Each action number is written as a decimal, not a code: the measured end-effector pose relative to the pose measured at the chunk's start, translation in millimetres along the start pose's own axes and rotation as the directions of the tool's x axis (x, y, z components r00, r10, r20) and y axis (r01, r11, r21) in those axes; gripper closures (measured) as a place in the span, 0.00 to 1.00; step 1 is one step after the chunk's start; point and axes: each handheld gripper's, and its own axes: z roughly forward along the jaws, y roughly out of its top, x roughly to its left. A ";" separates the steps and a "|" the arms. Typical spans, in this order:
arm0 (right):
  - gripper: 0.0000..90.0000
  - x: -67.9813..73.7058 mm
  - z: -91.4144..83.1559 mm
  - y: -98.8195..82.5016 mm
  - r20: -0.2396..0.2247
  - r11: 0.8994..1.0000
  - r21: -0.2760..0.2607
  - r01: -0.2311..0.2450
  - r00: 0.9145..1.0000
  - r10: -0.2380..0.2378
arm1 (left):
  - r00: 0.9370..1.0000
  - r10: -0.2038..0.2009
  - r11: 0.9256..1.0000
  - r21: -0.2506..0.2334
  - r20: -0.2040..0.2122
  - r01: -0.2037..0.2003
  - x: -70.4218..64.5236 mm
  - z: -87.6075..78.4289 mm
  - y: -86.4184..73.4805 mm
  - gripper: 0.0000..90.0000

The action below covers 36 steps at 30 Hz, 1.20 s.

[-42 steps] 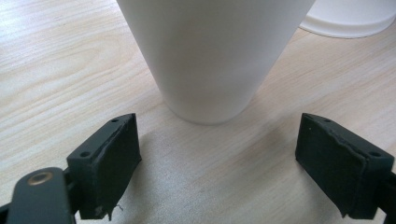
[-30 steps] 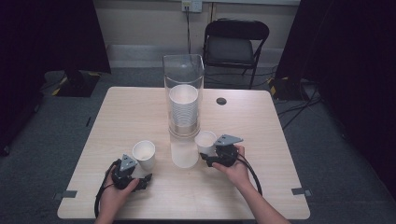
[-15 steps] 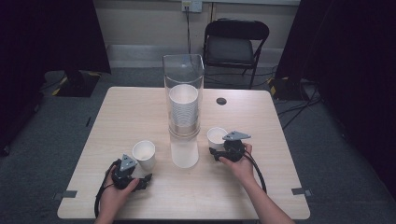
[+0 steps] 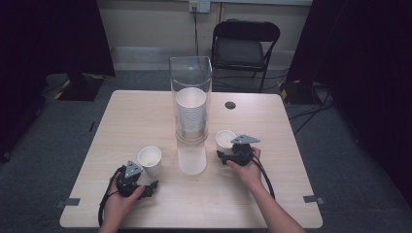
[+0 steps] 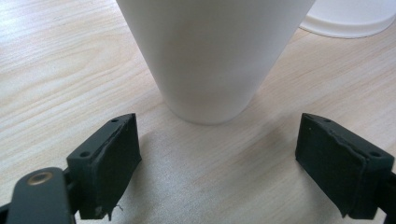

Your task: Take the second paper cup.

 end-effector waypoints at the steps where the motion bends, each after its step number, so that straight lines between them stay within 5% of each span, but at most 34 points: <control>1: 0.34 0.5 0.9 1.9 0.002 1.000 0.009 0.015 1.000 -0.015 | 1.000 0.000 1.000 0.000 0.000 0.000 0.0 0.0 0.0 0.15; 8: 0.31 1.5 5.0 5.8 0.005 0.999 0.026 0.024 1.000 -0.024 | 1.000 0.001 1.000 0.000 -0.002 -0.001 0.0 -0.1 0.0 0.15; 12: 0.21 0.2 -0.4 4.7 0.024 0.999 0.030 0.025 0.999 -0.026 | 1.000 0.001 1.000 -0.001 -0.001 -0.001 0.0 0.0 0.0 0.15; 19: 0.17 -3.9 -18.9 8.2 0.001 1.000 0.020 -0.012 1.000 0.012 | 1.000 0.001 1.000 0.000 -0.001 -0.001 0.1 -0.1 0.0 0.15; 26: 0.16 -11.3 -41.7 1.5 0.011 0.999 0.030 0.046 0.999 -0.046 | 1.000 0.001 1.000 -0.001 -0.001 -0.001 0.0 0.0 0.0 0.15; 36: 0.15 -22.6 -67.1 -21.8 -0.016 0.999 0.039 0.031 0.999 -0.031 | 1.000 0.001 1.000 -0.001 -0.001 -0.001 0.0 -0.1 0.0 0.15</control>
